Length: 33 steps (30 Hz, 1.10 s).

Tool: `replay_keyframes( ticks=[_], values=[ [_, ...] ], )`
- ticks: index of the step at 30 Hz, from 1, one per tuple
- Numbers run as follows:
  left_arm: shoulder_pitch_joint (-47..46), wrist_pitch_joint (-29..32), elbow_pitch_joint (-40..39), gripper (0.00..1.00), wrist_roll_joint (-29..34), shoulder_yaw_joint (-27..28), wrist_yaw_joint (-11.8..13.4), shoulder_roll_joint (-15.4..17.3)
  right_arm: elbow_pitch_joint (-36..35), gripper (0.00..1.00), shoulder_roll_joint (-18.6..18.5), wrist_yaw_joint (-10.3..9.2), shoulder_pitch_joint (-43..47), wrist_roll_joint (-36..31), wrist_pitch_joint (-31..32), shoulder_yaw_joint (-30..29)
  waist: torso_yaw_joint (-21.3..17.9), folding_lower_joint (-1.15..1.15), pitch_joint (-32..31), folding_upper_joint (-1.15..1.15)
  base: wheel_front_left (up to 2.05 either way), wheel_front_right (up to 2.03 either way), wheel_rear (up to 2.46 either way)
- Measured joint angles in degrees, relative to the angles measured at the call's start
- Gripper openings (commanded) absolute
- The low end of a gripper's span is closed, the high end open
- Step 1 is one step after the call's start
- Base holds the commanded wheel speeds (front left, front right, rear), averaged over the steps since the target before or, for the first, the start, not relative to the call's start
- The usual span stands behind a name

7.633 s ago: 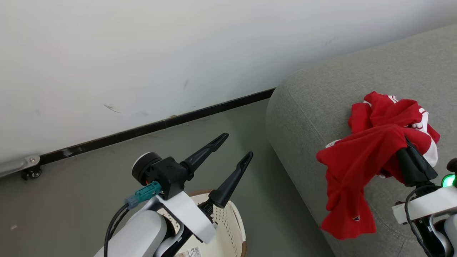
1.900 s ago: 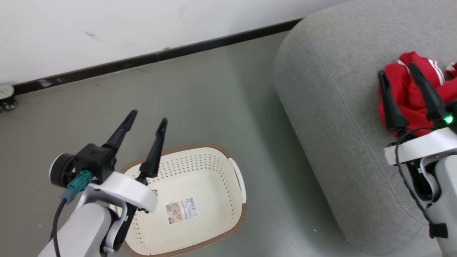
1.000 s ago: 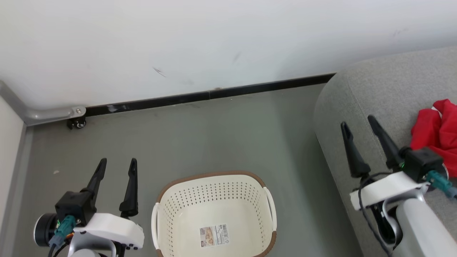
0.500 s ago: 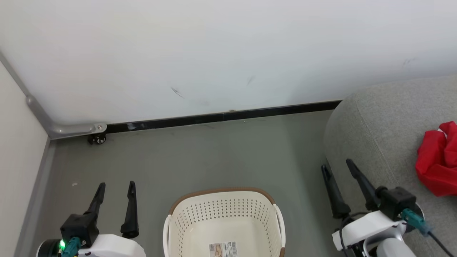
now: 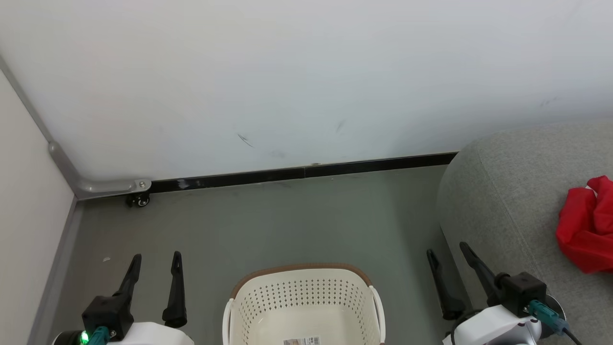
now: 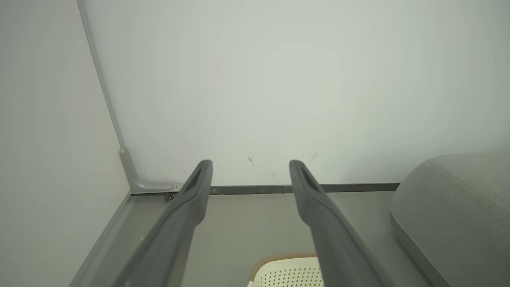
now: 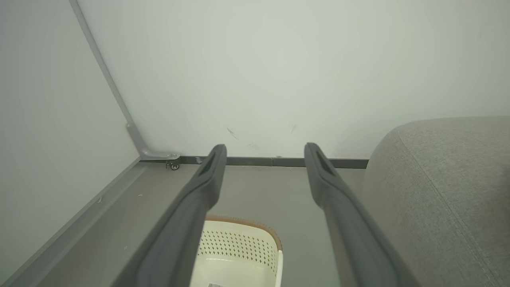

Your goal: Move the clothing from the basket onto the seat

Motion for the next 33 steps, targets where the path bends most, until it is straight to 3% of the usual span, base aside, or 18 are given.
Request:
replay_keyframes(
  ticks=[33],
  values=[
    [0.1, 0.0, 2.2, 1.0, 2.5, 1.6, 0.0, -0.9, -4.5, 1.0, 0.8, 0.0, 2.2, -2.9, 3.9, -2.4, 0.2, 0.0, 0.8, 0.0, 0.0, 0.0, 0.0]
  ],
)
